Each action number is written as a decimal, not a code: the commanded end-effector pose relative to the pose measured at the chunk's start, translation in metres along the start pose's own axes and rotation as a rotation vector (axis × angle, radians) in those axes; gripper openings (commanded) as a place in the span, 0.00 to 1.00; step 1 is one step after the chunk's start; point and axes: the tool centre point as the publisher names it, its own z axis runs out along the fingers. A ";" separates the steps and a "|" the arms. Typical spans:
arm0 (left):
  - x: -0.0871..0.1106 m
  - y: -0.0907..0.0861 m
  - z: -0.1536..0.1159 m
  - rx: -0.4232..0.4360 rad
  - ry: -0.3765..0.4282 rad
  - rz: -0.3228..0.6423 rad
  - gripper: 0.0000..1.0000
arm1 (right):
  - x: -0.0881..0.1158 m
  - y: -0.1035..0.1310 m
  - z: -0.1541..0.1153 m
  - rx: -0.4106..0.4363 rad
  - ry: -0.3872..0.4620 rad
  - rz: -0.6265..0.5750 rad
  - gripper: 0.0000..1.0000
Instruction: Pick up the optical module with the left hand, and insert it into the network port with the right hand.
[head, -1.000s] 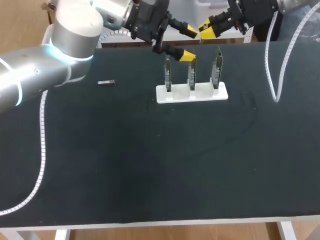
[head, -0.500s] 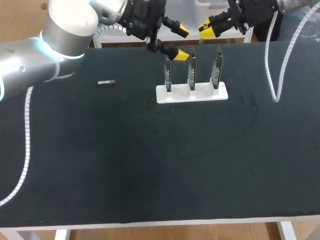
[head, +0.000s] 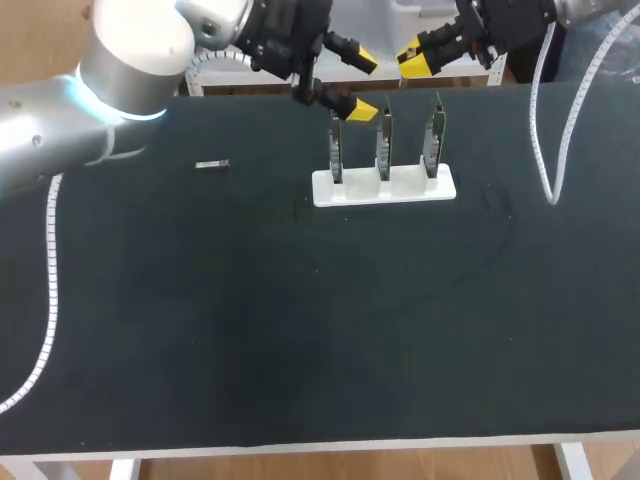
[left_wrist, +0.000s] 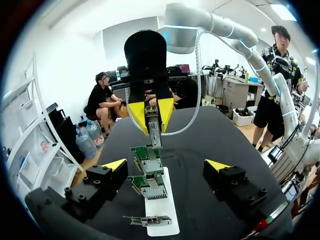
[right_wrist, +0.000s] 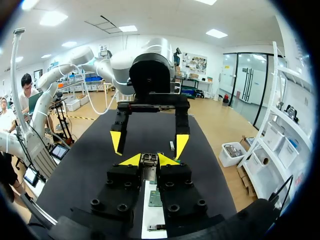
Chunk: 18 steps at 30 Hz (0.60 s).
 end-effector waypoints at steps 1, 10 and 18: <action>0.003 0.002 0.001 0.003 -0.005 0.003 1.00 | 0.000 0.000 0.000 0.000 0.000 0.000 0.00; 0.003 0.003 0.001 -0.007 0.015 0.003 1.00 | 0.000 0.000 0.000 0.000 0.000 0.000 0.00; -0.003 0.009 0.002 0.019 0.121 -0.012 1.00 | 0.000 0.000 0.000 0.000 0.000 0.000 0.00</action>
